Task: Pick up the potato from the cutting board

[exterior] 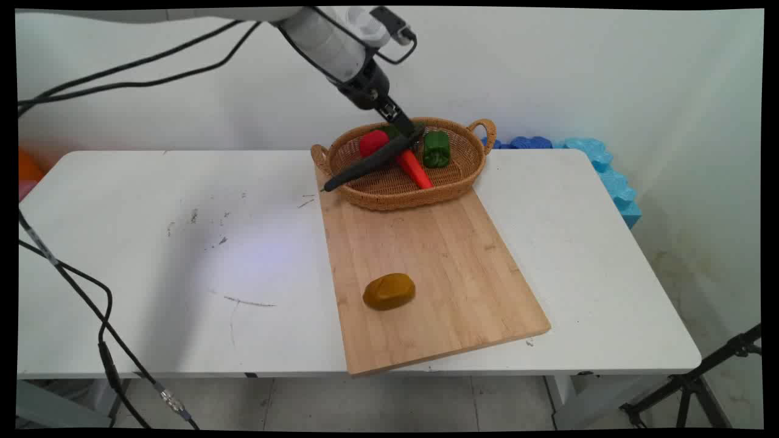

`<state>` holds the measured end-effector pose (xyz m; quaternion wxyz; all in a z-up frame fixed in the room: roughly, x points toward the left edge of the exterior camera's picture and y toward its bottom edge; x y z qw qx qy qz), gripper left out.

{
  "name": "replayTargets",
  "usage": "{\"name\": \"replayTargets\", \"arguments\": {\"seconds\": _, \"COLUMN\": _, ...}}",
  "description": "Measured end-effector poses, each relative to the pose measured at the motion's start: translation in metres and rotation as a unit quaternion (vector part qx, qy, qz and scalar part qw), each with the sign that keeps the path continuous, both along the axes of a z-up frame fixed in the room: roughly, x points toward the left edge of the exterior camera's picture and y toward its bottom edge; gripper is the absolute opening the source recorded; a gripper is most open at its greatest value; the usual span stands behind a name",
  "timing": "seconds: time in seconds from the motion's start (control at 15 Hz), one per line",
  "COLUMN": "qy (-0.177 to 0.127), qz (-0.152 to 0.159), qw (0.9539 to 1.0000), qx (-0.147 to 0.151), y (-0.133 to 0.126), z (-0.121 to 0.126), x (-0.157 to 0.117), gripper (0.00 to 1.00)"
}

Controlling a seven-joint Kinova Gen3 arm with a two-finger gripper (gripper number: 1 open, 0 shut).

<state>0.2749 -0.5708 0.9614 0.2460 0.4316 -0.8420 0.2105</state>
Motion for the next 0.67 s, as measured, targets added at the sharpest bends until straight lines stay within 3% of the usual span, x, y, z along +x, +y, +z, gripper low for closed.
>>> {"name": "replayTargets", "arguments": {"seconds": 0.4, "qy": 0.037, "qz": -0.037, "qw": 0.9984, "qx": -0.020, "y": 0.041, "z": 0.058, "x": -0.014, "gripper": 1.00}}
{"name": "replayTargets", "arguments": {"seconds": 0.67, "qy": 0.052, "qz": -0.062, "qw": 0.9965, "qx": -0.018, "y": 0.074, "z": 0.080, "x": -0.019, "gripper": 1.00}}
